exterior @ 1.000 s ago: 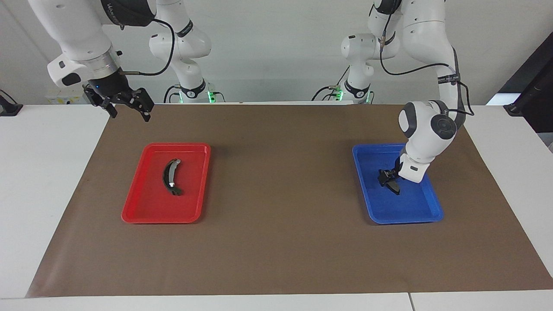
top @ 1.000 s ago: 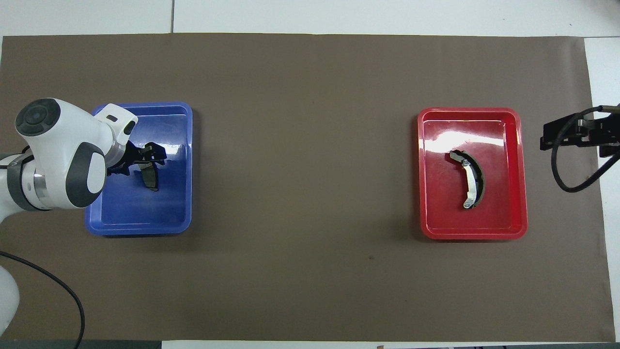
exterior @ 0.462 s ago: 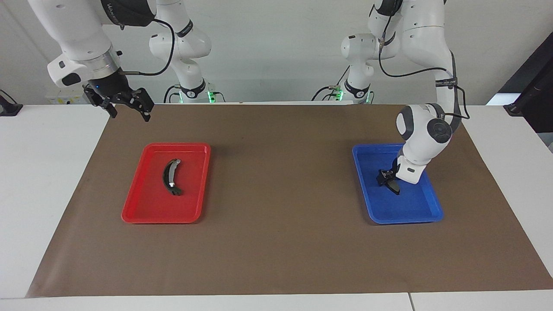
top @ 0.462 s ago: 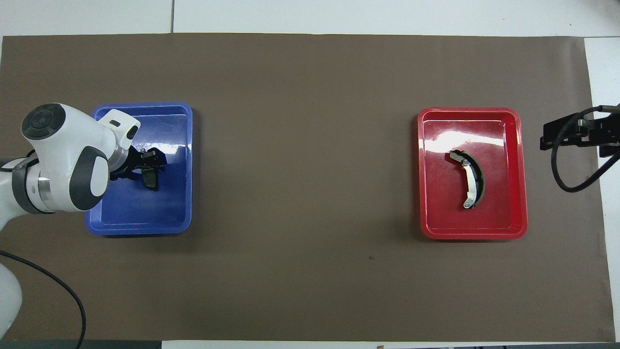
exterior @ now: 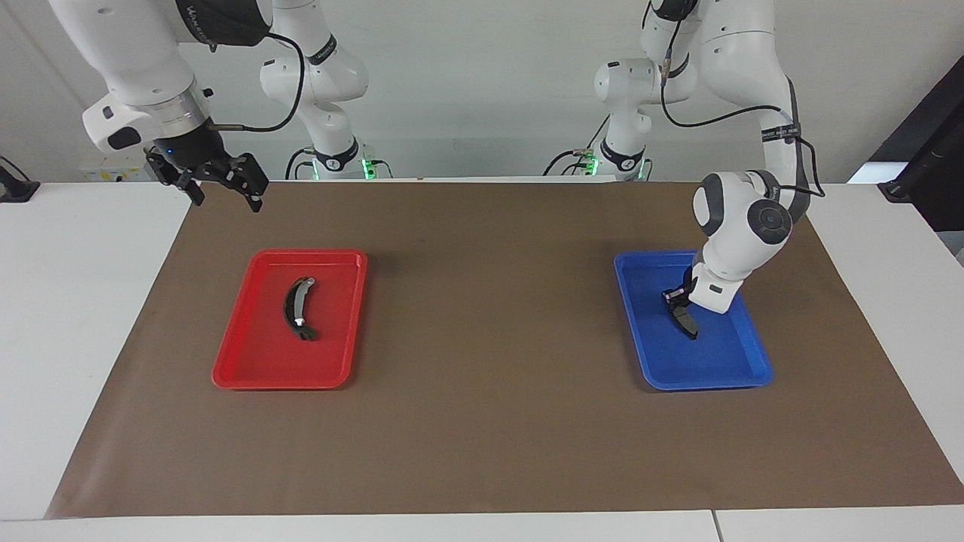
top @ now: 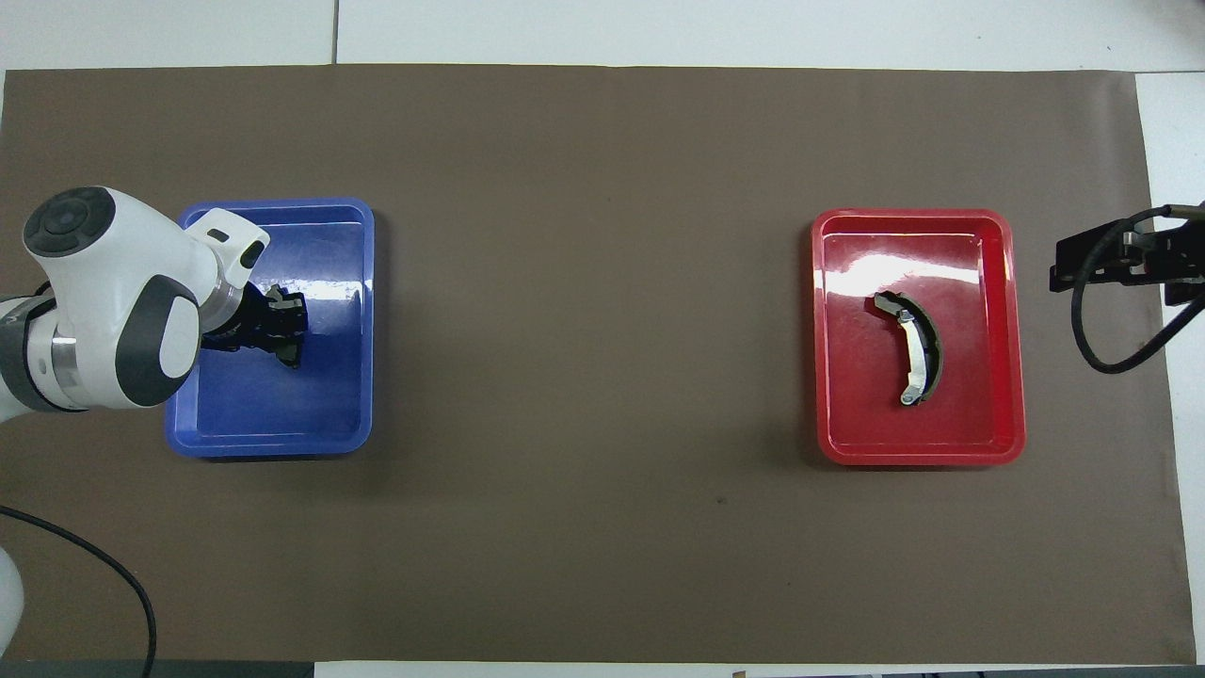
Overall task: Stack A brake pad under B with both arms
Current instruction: 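Lift the grey pad with the left gripper toward the table center, then place the grey pad with the left gripper while the right gripper grasps the curved pad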
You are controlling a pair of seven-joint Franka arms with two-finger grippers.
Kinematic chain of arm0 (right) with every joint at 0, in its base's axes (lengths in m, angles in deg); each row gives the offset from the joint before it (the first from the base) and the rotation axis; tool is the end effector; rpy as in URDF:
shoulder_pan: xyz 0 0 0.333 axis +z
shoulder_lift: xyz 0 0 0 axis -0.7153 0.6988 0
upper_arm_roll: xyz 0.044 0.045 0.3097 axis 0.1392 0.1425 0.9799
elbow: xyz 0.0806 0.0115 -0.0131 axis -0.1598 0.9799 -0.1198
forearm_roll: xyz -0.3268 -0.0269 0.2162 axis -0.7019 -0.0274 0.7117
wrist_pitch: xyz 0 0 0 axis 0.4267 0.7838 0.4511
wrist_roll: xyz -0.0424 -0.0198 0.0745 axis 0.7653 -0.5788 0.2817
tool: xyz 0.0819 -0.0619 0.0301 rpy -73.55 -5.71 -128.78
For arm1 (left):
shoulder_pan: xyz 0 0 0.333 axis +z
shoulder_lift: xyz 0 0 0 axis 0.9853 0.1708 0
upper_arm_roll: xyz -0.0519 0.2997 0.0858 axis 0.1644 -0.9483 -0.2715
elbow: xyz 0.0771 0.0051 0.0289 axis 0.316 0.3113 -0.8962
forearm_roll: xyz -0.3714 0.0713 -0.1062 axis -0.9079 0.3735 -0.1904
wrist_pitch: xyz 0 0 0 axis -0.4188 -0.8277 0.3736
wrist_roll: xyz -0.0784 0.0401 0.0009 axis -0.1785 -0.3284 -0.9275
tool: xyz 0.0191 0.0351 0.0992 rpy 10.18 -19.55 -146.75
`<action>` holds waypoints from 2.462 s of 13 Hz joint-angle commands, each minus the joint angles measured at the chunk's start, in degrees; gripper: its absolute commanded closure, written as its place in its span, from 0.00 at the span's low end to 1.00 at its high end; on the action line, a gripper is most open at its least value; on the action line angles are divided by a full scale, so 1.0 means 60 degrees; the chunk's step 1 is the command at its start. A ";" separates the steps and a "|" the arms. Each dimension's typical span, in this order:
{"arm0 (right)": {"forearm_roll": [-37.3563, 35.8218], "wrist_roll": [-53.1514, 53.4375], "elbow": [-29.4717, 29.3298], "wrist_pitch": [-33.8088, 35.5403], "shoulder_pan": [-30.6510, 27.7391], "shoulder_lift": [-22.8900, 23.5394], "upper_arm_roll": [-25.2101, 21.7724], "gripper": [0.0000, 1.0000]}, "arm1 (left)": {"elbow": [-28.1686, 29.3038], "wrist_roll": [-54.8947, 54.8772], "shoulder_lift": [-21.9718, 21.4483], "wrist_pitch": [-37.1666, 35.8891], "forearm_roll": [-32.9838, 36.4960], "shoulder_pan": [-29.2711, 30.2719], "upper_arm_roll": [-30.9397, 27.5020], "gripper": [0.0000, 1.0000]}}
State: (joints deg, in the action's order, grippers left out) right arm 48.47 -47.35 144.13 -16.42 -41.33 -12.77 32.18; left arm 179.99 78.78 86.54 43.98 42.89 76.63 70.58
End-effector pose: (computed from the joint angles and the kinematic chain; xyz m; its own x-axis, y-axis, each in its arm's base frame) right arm 0.5432 -0.0074 0.6276 0.9869 -0.1589 -0.0266 -0.1583 -0.9871 0.0251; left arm 0.5683 -0.0547 0.3282 0.9703 0.2027 -0.1318 0.2014 -0.9792 -0.0229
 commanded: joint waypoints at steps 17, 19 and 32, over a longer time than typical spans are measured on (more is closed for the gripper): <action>0.0378 -0.2024 0.5003 -0.5734 -0.0182 0.0124 0.0021 0.00 | -0.1572 0.1648 0.0893 0.1018 -0.0476 -0.4800 -0.0062 0.99; 0.0378 -0.2188 0.5841 -0.7230 -0.0197 0.0430 0.0036 0.00 | -0.1646 0.1842 0.1172 0.1193 -0.0915 -0.5035 -0.0062 0.99; 0.0378 -0.3081 0.6123 -0.7867 -0.0328 0.1750 0.0036 0.02 | -0.1646 0.1564 0.0766 0.0628 -0.1298 -0.4952 -0.0150 0.01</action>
State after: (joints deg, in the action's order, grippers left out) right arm 49.60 -63.49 180.66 -64.50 -42.38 -1.63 31.94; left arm 169.66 89.23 94.66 52.25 35.63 44.23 70.05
